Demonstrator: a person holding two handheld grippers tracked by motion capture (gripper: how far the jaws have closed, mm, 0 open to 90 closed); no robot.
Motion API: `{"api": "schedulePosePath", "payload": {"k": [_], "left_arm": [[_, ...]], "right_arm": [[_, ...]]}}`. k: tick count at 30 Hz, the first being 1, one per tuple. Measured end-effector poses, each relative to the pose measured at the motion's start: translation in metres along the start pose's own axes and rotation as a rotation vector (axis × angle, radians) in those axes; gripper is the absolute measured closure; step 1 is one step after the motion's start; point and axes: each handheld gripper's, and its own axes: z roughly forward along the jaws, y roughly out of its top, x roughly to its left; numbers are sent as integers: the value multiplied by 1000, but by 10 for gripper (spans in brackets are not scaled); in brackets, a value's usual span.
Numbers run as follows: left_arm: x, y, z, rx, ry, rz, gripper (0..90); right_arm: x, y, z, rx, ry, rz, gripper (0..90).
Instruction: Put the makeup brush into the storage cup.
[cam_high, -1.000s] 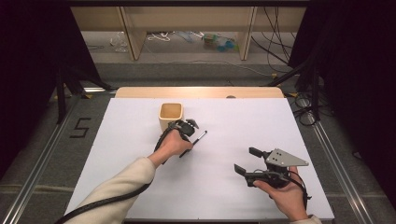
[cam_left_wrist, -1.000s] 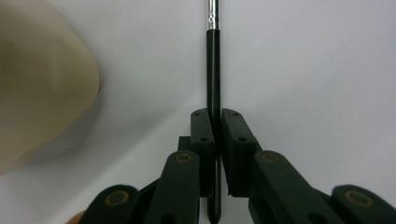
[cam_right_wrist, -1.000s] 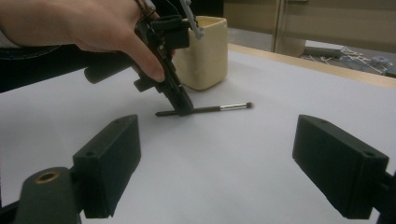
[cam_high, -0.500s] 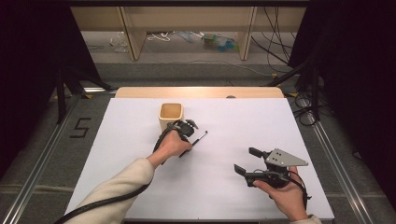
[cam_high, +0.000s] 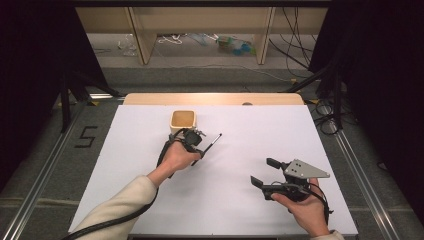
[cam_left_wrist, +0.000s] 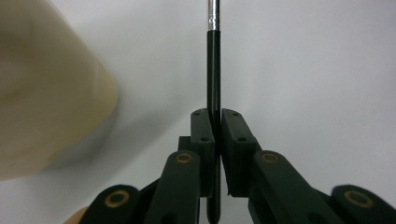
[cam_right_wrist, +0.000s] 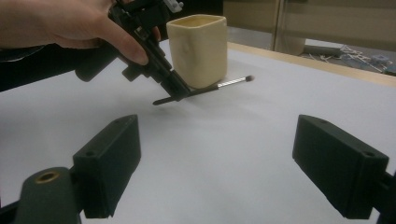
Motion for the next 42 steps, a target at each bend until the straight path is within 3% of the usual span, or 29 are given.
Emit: {"api": "schedulePosePath", "payload": {"k": [5, 6, 8, 9, 12, 13, 14, 15, 18, 23, 24, 26, 30, 35, 42], "left_arm": [[4, -9, -9, -68, -12, 19, 843], [3, -11, -10, -88, -12, 2, 843], [3, -15, -14, -125, -25, -11, 843], [3, -15, -14, -125, -25, -11, 843], [3, -21, -19, -187, -31, -7, 843], [3, -22, -22, -180, -43, -6, 843], [3, -25, -25, -206, -42, 0, 843], [1, -28, -23, -272, -23, -8, 843], [1, -36, -27, -355, -28, 13, 843], [-2, -49, -32, -445, -58, 4, 842], [-1, -52, -34, -438, -55, 23, 842], [-4, -56, -33, -487, -64, 9, 842], [-8, -63, -38, -517, -64, 4, 842], [-12, -68, -46, -567, -71, 28, 842], [-13, -77, -49, -572, -66, 31, 842]], "right_arm": [[0, 0, 1, -3, 0, -1, 165], [0, -1, 2, -11, 13, 13, 165], [0, 0, 0, 1, -2, 7, 165], [0, 0, 0, 2, -2, 5, 165], [1, 0, 1, 2, -4, 6, 164], [1, 0, 1, 2, -6, 6, 164], [0, 0, 1, -2, -9, -2, 164], [1, 0, 2, -4, -9, 2, 164], [2, 0, 4, -18, 8, 13, 164], [4, 1, 6, -8, 0, 4, 163], [3, 1, 8, -24, 3, -7, 163], [5, 1, 7, 4, 2, -2, 163], [6, 1, 8, -3, 1, 1, 162], [8, 2, 10, -15, 15, 19, 162], [9, 2, 11, -15, 8, 6, 162]]}}
